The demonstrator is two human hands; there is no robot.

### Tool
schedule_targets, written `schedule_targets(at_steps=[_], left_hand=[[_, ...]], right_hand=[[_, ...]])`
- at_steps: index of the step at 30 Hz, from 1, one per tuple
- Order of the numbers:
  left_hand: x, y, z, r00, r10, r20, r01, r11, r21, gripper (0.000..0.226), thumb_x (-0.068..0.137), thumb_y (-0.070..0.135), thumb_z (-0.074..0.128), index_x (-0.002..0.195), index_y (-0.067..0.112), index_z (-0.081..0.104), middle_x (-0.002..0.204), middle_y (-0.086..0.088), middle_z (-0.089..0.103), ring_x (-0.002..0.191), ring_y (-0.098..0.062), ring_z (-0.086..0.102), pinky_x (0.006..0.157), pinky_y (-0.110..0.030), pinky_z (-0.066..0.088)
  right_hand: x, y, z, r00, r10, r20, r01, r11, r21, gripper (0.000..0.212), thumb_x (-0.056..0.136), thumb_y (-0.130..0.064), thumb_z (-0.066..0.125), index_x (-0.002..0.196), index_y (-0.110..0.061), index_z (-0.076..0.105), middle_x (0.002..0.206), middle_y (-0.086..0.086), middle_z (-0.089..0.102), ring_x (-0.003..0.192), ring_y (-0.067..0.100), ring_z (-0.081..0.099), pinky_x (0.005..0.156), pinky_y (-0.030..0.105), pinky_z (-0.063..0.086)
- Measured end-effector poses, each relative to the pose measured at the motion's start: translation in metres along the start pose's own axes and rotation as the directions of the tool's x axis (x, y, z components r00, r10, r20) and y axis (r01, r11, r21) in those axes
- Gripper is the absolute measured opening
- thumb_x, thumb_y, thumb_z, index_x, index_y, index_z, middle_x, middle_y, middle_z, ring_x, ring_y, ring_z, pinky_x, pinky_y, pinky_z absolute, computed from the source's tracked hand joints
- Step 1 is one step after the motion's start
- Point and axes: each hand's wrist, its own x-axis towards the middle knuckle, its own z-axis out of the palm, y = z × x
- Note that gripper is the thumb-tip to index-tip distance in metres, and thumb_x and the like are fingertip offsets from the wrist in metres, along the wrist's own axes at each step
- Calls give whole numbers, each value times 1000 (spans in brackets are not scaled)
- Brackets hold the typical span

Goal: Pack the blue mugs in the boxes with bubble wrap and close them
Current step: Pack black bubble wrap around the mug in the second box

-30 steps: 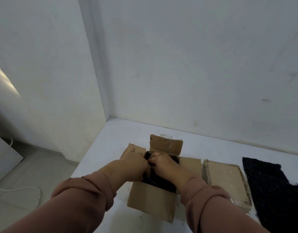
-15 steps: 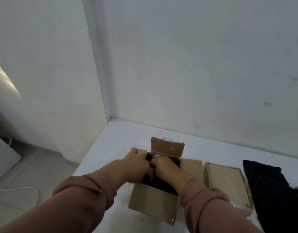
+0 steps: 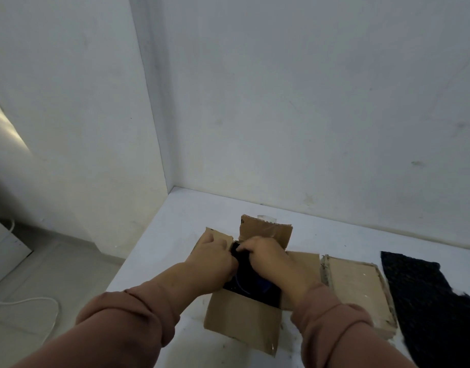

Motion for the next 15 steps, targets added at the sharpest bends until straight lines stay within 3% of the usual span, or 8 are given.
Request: schedule_targets(at_steps=[4,10,15], left_hand=[[3,8,6,997,-51,50,49,998,34,26,90,34,52,108,20,64,112,0,61,113,-25,42,95,-44,26],[9,12,-2,986,-101,134,100,995,9,33,88,41,56,112,20,61,113,-1,61,117,-26,40,99,-46,25],[16,16,0,981,-120,150,123,992,-8,45,82,53,59,114,22,60,114,-1,58,115,-26,41,98,-44,25]], right_hand=[[-5,-6,6,987,-23,160,41,993,-113,36,86,-1,43,109,-14,66,119,9,63,105,27,58,90,37,49],[-4,-7,11,973,16,232,6,996,-92,25,88,-12,48,107,-6,63,120,12,60,106,29,56,90,36,46],[-6,-6,7,954,-5,298,30,996,-80,39,81,-26,64,115,-10,58,120,11,55,105,27,55,91,36,48]])
